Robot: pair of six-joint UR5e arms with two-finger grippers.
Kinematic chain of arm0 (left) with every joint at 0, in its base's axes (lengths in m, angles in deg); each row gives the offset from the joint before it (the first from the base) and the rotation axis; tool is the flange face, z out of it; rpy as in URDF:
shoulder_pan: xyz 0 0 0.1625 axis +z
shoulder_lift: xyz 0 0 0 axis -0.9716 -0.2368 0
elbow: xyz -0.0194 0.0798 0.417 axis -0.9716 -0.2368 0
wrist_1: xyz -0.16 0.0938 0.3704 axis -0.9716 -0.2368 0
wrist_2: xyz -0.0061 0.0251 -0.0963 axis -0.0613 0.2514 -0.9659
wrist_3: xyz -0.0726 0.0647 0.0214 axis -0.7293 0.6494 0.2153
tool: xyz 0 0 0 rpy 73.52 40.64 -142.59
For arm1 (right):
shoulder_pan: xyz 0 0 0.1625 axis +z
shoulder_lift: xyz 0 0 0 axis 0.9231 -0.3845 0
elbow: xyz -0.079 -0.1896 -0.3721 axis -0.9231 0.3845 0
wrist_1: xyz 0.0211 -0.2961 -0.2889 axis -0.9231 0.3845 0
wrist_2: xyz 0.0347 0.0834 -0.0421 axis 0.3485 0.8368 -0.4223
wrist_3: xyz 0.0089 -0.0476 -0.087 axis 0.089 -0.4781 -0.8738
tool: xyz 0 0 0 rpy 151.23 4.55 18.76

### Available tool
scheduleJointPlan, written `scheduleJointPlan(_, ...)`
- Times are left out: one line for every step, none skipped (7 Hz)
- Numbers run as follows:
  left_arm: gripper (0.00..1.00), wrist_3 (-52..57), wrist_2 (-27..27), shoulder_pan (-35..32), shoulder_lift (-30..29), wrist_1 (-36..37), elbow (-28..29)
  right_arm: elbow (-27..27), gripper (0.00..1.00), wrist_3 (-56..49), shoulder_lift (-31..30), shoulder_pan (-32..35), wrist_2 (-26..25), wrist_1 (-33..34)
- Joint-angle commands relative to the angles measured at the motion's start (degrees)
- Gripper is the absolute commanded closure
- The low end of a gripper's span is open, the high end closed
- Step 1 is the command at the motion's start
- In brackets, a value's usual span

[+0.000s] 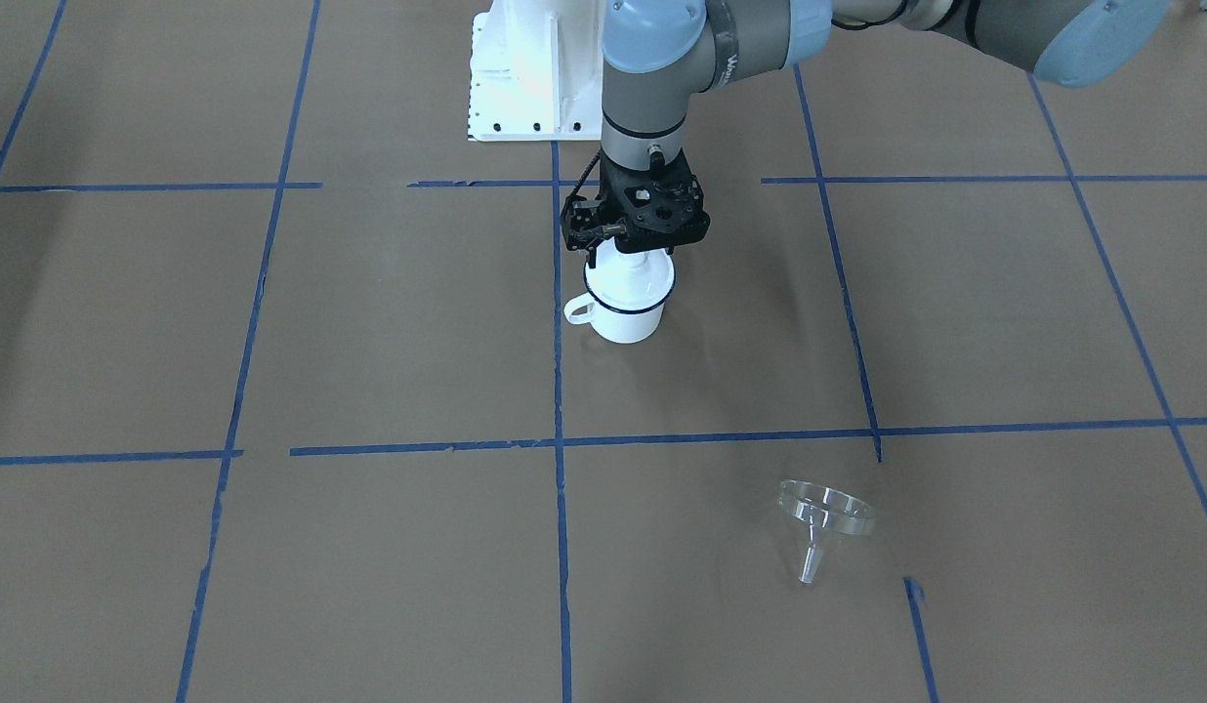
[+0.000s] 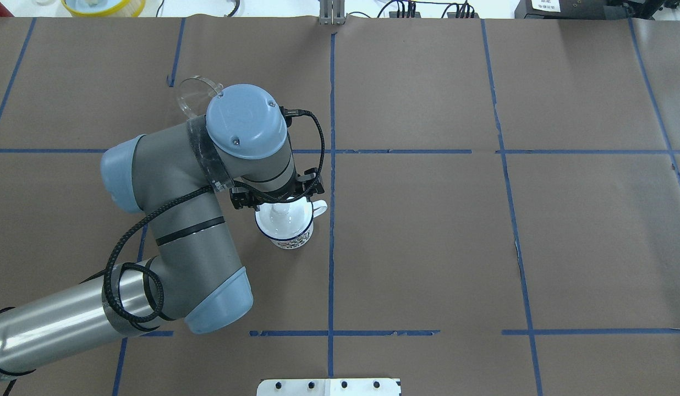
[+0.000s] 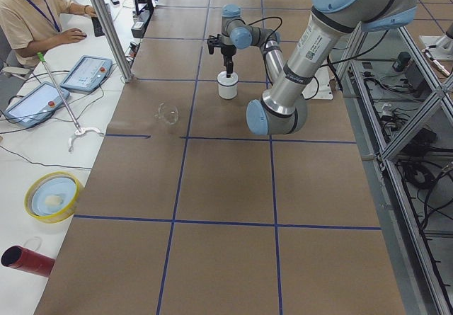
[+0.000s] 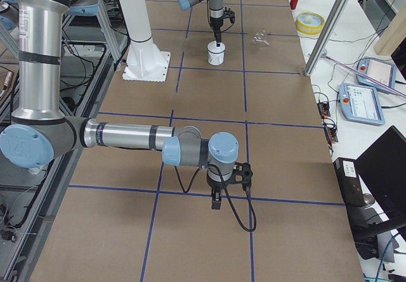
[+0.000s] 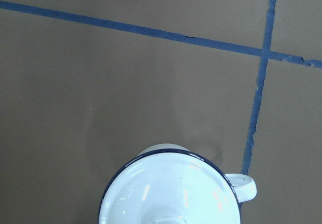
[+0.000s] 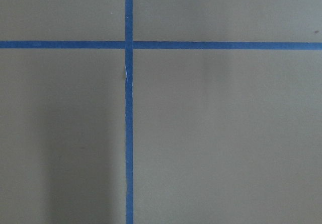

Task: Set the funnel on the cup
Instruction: 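Move the left gripper over the white lid on the mug, then close the left gripper on the lid knob and lift it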

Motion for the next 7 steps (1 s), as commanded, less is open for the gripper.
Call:
scheduleJointPlan(0.0, 0.04, 0.01, 0.03, 0.09, -0.03, -0.35, 0.0, 0.0, 0.0, 0.0, 0.0, 0.0, 0.0)
scheduleJointPlan(0.0, 0.04, 0.1, 0.03, 0.35, -0.03, -0.26, 0.0, 0.0, 0.0, 0.0, 0.0, 0.0, 0.0)
scheduleJointPlan(0.0, 0.13, 0.1, 0.03, 0.44, -0.03, -0.09, 0.0, 0.0, 0.0, 0.0, 0.0, 0.0, 0.0)
scheduleJointPlan(0.0, 0.21, 0.1, 0.03, 0.7, -0.11, -0.09, 0.0, 0.0, 0.0, 0.0, 0.0, 0.0, 0.0)
scheduleJointPlan(0.0, 0.3, 0.1, 0.03, 0.97, -0.12, -0.09, 0.0, 0.0, 0.0, 0.0, 0.0, 0.0, 0.0)
scheduleJointPlan(0.11, 0.39, 0.1, 0.03, 0.97, -0.12, 0.0, 0.0, 0.0, 0.0, 0.0, 0.0, 0.0, 0.0)
scheduleJointPlan(0.52, 0.39, 0.01, 0.03, 0.88, -0.12, -0.26, 0.0, 0.0, 0.0, 0.0, 0.0, 0.0, 0.0)
